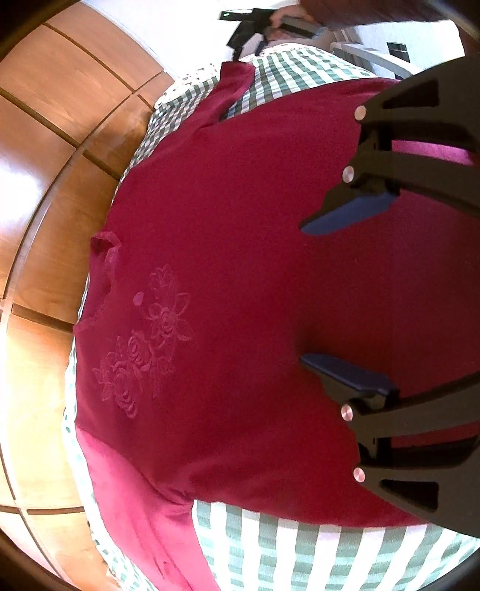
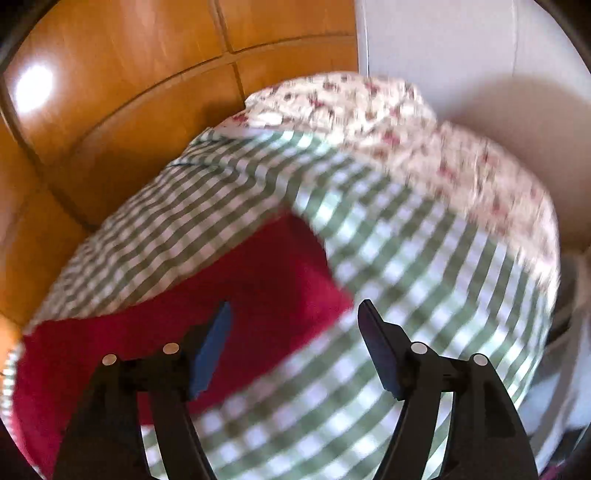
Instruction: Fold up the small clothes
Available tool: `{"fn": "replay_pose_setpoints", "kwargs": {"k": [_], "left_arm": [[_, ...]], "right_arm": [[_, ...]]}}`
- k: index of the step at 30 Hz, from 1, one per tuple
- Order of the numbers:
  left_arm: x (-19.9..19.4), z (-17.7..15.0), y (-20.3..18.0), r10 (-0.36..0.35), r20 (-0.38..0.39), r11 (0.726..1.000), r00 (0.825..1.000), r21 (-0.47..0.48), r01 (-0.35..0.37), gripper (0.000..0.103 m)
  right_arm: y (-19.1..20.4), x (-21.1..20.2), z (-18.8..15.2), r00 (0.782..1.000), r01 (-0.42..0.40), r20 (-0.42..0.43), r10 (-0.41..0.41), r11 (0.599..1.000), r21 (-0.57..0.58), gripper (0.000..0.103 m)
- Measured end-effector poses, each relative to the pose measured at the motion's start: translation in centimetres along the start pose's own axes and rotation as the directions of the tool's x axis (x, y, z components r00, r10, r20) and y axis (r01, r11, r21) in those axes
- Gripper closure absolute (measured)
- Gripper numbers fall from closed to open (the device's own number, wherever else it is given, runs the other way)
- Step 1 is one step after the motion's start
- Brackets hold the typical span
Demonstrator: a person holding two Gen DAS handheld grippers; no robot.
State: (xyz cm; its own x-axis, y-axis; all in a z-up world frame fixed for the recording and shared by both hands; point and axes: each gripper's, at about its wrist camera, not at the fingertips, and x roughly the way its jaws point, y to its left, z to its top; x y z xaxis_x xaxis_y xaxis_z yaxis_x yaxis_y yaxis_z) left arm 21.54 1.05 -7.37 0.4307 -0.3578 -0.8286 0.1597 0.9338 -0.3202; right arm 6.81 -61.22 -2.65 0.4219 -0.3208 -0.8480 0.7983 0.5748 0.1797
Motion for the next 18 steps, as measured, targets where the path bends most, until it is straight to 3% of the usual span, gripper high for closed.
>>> {"fn": "replay_pose_setpoints", "kwargs": {"k": [3, 6, 9, 13, 18], "left_arm": [[0.3, 0.0, -0.5, 0.006, 0.0, 1.0, 1.0, 0.016, -0.006, 0.028], [0.4, 0.0, -1.0, 0.018, -0.004, 0.999, 1.0, 0.029, -0.018, 0.028], [0.3, -0.1, -0.9, 0.016, -0.01, 1.0, 1.0, 0.02, -0.016, 0.028], [0.2, -0.3, -0.9, 0.021, -0.01, 1.0, 1.0, 0.018, -0.021, 0.027], [0.2, -0.4, -0.7, 0.014, -0.009, 1.0, 1.0, 0.01, -0.013, 0.027]], "right_arm": [[-0.4, 0.8, -3.6, 0.975, -0.197, -0.081, 0.205, 0.976, 0.092, 0.043], [1.4, 2.6, -5.9, 0.951, -0.276, -0.119, 0.287, 0.956, 0.099, 0.048], [2.3, 4.0, -5.5, 0.96, -0.263, -0.064, 0.273, 0.956, 0.132, 0.056], [2.6, 5.4, -3.2, 0.971, -0.22, -0.056, 0.234, 0.958, 0.185, 0.096], [4.9, -1.4, -1.6, 0.974, -0.207, 0.099, 0.205, 0.978, 0.014, 0.097]]}}
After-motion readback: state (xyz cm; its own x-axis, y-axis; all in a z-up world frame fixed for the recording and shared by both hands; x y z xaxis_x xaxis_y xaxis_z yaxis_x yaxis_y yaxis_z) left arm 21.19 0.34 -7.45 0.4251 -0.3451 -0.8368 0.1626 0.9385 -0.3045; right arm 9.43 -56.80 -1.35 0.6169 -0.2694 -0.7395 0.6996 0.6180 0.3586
